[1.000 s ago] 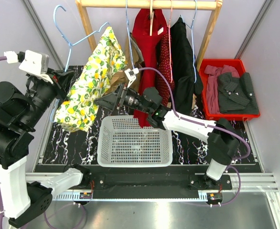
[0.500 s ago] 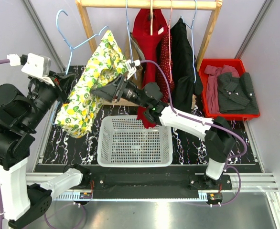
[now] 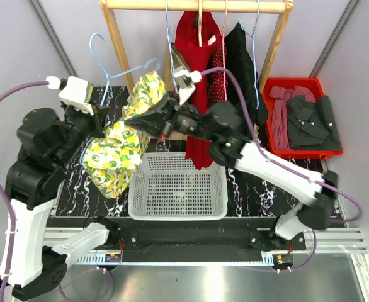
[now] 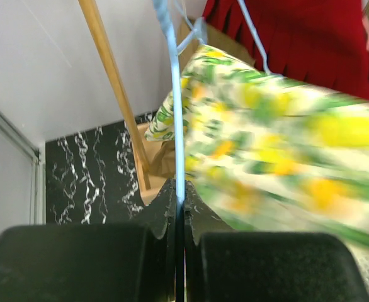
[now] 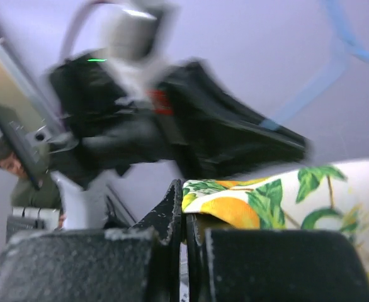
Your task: Remove the skirt from the hanger
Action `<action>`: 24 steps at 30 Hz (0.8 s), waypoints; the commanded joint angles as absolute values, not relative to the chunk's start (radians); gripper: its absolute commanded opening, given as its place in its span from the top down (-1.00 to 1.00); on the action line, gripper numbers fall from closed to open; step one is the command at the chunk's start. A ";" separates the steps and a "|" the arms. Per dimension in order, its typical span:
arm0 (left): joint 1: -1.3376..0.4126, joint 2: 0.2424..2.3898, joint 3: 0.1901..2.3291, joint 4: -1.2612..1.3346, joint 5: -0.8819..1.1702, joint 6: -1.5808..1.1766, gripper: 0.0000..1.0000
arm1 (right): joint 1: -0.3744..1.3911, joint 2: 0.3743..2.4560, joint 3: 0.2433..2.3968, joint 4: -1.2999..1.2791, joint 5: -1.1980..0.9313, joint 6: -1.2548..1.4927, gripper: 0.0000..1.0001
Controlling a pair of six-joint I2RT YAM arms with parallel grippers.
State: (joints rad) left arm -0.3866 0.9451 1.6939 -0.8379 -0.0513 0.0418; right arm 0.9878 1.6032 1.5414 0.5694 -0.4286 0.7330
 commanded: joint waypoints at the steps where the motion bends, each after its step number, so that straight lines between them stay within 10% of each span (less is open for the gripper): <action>1: -0.383 0.946 1.632 -0.686 -0.120 0.046 1.00 | 1.058 1.375 1.652 0.333 -0.423 0.408 1.00; 24: -0.358 0.992 1.329 -0.496 -0.267 0.166 1.00 | 1.091 1.120 1.936 -0.263 -0.249 0.065 1.00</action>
